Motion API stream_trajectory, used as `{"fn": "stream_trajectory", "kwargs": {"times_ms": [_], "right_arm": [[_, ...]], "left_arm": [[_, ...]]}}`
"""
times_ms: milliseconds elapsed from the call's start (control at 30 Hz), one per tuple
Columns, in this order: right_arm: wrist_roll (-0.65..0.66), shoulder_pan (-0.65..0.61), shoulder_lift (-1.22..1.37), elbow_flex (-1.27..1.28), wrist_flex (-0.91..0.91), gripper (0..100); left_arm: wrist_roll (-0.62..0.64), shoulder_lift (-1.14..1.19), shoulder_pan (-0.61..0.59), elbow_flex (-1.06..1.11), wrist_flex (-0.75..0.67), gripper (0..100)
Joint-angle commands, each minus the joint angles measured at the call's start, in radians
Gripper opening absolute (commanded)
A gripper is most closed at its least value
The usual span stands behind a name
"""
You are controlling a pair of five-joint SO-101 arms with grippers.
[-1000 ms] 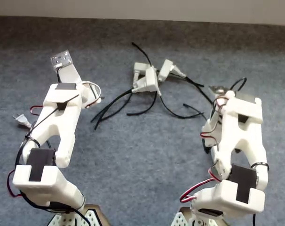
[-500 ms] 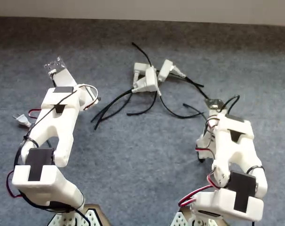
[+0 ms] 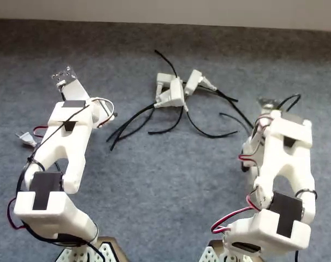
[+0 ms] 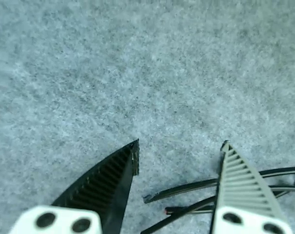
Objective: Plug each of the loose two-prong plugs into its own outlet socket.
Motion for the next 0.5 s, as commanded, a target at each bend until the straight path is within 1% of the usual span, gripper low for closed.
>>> {"fn": "stream_trajectory", "kwargs": {"times_ms": [0,100,267,400,467], "right_arm": [[-0.176,-0.073,-0.007,-0.216,0.147,10.8],[-0.342,-0.174,-0.002,-0.265,0.163,10.8],[-0.629,-0.338,0.047,-0.269,0.114,10.8],[-0.862,-0.423,0.211,-0.329,0.093,10.8],[-0.933,-0.46,0.323,-0.398,0.094,10.8]], "left_arm": [[0.011,-0.058,-0.002,-0.005,-0.02,26],[0.011,-0.056,-0.002,-0.005,-0.02,26],[0.012,-0.053,-0.002,-0.007,-0.02,26],[0.012,-0.053,-0.007,-0.002,-0.041,26],[0.012,-0.051,-0.008,-0.001,-0.052,26]]}}
